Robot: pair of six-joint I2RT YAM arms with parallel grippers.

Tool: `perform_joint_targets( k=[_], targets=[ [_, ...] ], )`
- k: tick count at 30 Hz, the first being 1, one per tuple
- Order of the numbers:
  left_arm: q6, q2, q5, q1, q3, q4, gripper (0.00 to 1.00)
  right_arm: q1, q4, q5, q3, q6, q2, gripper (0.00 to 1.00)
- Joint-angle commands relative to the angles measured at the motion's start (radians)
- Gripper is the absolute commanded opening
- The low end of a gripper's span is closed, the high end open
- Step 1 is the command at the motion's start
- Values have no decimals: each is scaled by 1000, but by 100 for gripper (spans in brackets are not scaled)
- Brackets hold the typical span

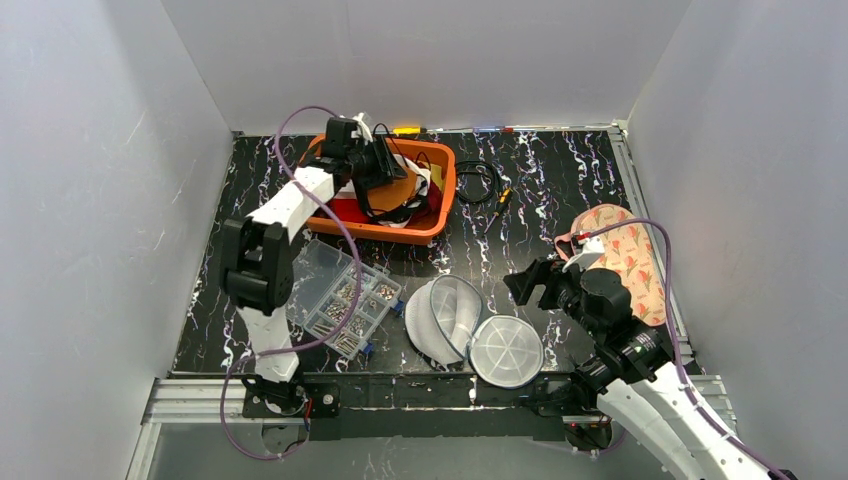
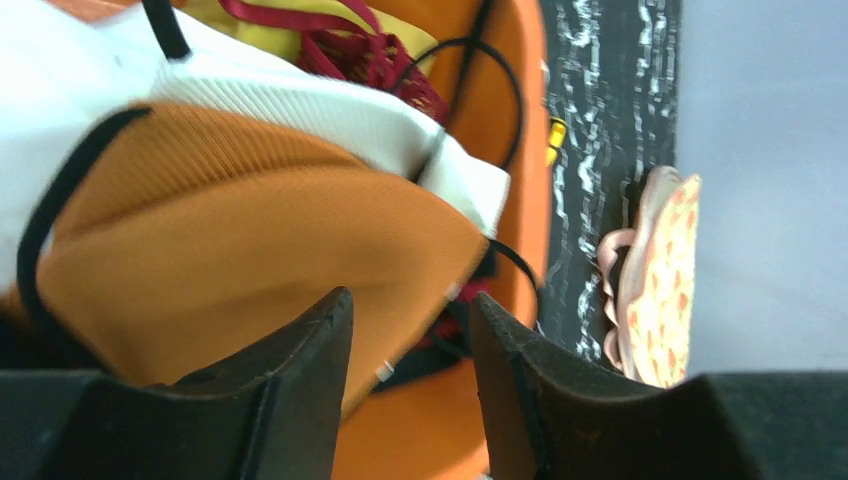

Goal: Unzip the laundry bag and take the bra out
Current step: Adjust the bra in the bin.

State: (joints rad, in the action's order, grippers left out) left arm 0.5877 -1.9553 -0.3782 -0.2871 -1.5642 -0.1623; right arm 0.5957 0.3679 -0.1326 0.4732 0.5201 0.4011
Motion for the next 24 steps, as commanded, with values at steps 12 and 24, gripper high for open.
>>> perform_joint_targets(
  k=[12,24],
  targets=[
    [-247,812,632,-403,314,-384,72,0,104,-204,98,73,141,98],
    [-235,913,552,-635,481,-426,98,0,44,-141,15,156,159,96]
  ],
)
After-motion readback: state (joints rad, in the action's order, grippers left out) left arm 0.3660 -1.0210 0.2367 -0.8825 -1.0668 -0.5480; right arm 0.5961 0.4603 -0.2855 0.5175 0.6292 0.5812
